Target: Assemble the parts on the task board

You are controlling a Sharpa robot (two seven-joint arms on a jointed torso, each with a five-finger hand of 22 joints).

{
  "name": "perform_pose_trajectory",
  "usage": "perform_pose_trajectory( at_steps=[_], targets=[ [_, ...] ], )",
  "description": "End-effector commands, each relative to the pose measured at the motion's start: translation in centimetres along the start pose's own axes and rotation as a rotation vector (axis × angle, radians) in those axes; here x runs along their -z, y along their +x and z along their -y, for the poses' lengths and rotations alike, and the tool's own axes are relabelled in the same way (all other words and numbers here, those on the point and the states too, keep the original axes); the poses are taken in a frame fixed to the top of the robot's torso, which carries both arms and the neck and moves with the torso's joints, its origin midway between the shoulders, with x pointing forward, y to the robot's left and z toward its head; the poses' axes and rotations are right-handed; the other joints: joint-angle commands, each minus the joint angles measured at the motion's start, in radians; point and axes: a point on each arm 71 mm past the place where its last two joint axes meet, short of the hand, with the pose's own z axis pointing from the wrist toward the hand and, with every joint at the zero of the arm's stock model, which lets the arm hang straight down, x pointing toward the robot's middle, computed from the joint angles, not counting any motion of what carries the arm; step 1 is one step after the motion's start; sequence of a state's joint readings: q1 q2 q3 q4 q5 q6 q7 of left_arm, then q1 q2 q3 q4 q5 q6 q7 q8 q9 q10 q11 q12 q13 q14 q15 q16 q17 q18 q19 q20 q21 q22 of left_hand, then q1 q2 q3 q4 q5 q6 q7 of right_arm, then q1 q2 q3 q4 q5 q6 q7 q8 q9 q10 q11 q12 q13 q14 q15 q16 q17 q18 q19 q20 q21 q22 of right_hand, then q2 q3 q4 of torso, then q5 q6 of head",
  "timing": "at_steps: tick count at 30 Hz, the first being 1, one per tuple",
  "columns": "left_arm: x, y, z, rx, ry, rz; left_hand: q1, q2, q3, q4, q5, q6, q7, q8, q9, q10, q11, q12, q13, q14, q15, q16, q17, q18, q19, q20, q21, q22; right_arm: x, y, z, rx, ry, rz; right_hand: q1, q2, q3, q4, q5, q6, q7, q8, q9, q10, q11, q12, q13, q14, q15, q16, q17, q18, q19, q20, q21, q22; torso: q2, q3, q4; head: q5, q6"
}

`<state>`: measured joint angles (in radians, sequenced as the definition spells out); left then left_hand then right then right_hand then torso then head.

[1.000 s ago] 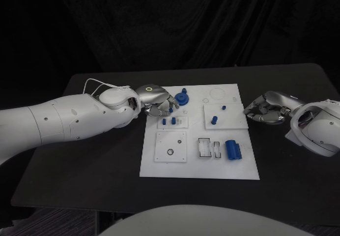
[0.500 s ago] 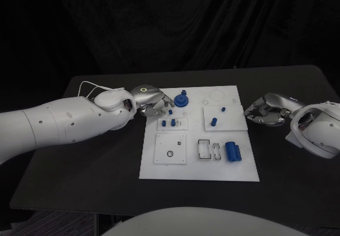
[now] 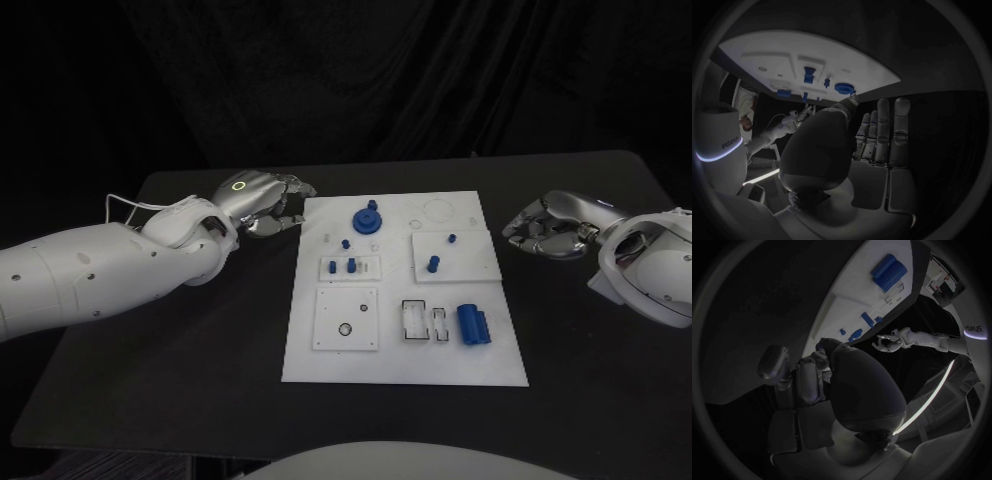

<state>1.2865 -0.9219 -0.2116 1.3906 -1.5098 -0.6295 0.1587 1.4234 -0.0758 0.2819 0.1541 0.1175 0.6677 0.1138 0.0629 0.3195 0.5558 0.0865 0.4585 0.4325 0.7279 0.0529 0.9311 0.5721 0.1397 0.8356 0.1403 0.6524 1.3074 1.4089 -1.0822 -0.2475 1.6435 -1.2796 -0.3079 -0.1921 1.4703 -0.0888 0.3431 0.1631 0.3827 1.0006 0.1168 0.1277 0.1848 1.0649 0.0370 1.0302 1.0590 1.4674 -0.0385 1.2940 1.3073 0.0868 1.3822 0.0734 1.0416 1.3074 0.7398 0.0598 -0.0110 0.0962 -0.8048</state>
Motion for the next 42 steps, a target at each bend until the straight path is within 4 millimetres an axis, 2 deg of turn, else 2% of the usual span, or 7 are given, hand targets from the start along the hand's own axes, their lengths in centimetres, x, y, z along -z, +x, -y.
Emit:
perform_pose_trajectory(
  at_steps=[1,5,17,23,33,40,42],
  targets=[
    [0.5,-0.8,0.3,0.367,-0.017,0.098,0.003,-0.002,-0.008,0.033,0.007,-0.027,0.036,0.002,-0.030,-0.104,0.026,0.014,-0.005,-0.175,0.039,-0.140,-0.067,-0.012,-0.202,0.011,-0.163,-0.021,-0.5,-0.8,-0.7,0.005,0.011,0.028,0.003,-0.016,0.013,0.001,-0.006,-0.005,0.008,-0.010,-0.002,-0.148,0.005,-0.155,-0.131,-0.004,0.010,-0.018,-0.001,0.019,-0.017,0.003,-0.036,0.119,-0.011,-0.0074,0.0036,0.004,0.021],
    [0.7,-0.7,0.4,0.633,0.005,0.087,-0.015,0.020,-0.105,0.129,0.105,-0.093,0.030,-0.001,-0.081,-0.303,0.047,0.013,-0.084,-0.452,0.066,-0.436,-0.254,-0.046,-0.585,0.002,-0.524,-0.236,-1.5,-1.1,-1.8,0.023,-0.025,0.043,0.021,-0.032,0.033,-0.007,0.010,-0.023,0.017,-0.022,-0.006,-0.232,0.012,-0.240,-0.193,-0.033,0.018,-0.055,-0.032,0.031,-0.053,0.010,-0.111,0.102,-0.024,-0.0124,0.0041,0.010,0.033],
    [2.1,3.2,0.6,1.065,0.044,0.105,0.013,0.159,-0.331,0.140,0.208,-0.160,-0.031,-0.009,-0.166,-0.504,-0.032,-0.182,-0.354,-0.703,0.016,-0.912,-0.557,0.011,-0.741,0.012,-0.607,-0.729,-4.3,1.7,-3.7,0.131,-0.128,0.025,0.053,-0.066,0.078,-0.066,0.192,-0.099,0.011,-0.054,-0.021,-0.408,0.060,-0.383,-0.314,-0.107,0.033,-0.087,-0.060,0.043,-0.135,0.020,-0.161,0.094,-0.065,-0.0262,0.0320,-0.040,0.064],
    [2.4,5.3,1.4,1.197,0.077,0.100,0.016,0.216,-0.409,0.140,0.229,-0.169,-0.050,-0.010,-0.190,-0.528,-0.055,-0.203,-0.395,-0.721,0.031,-0.929,-0.570,0.020,-0.766,0.032,-0.610,-0.831,-4.5,3.1,-2.6,0.150,-0.114,0.014,0.007,-0.068,0.061,-0.053,0.113,-0.113,0.007,-0.053,-0.021,-0.435,0.072,-0.403,-0.354,-0.106,0.048,-0.061,-0.048,0.039,-0.145,0.034,-0.132,0.094,-0.086,-0.0303,0.0380,-0.064,0.063],
    [2.9,6.1,2.3,1.379,0.091,0.102,-0.118,0.338,-0.552,0.142,-0.044,-0.377,-0.126,-0.030,-0.262,-0.551,-0.087,-0.278,-0.408,-0.728,0.037,-0.931,-0.572,0.007,-0.779,0.025,-0.616,-0.957,-4.7,4.4,-1.8,0.154,-0.108,0.016,-0.029,-0.075,0.036,-0.028,0.029,-0.129,0.001,-0.052,-0.020,-0.454,0.082,-0.425,-0.408,-0.095,0.062,-0.037,-0.041,0.038,-0.132,0.052,-0.113,0.096,-0.107,-0.0378,0.0586,-0.076,0.044],
    [2.8,6.5,2.5,1.516,0.057,0.071,-0.181,0.372,-0.583,0.139,-0.071,-0.478,-0.138,-0.038,-0.289,-0.557,-0.090,-0.332,-0.414,-0.728,0.048,-0.931,-0.572,-0.005,-0.790,0.022,-0.624,-1.037,-4.7,4.8,-1.8,0.152,-0.114,0.013,-0.036,-0.076,0.019,-0.019,-0.018,-0.143,-0.001,-0.054,-0.020,-0.466,0.086,-0.446,-0.449,-0.094,0.066,-0.032,-0.045,0.038,-0.127,0.057,-0.112,0.096,-0.109,-0.0396,0.0618,-0.068,0.037],
    [2.7,6.7,2.4,1.552,0.041,0.064,-0.135,0.362,-0.492,0.138,0.206,-0.479,-0.152,-0.038,-0.291,-0.556,-0.079,-0.334,-0.413,-0.728,0.049,-0.931,-0.572,-0.011,-0.790,0.020,-0.624,-1.047,-4.7,4.9,-1.7,0.152,-0.115,0.011,-0.035,-0.074,0.019,-0.019,-0.019,-0.141,0.001,-0.052,-0.020,-0.467,0.086,-0.448,-0.453,-0.094,0.066,-0.032,-0.046,0.038,-0.127,0.058,-0.114,0.096,-0.107,-0.0396,0.0617,-0.064,0.039]
  ],
)
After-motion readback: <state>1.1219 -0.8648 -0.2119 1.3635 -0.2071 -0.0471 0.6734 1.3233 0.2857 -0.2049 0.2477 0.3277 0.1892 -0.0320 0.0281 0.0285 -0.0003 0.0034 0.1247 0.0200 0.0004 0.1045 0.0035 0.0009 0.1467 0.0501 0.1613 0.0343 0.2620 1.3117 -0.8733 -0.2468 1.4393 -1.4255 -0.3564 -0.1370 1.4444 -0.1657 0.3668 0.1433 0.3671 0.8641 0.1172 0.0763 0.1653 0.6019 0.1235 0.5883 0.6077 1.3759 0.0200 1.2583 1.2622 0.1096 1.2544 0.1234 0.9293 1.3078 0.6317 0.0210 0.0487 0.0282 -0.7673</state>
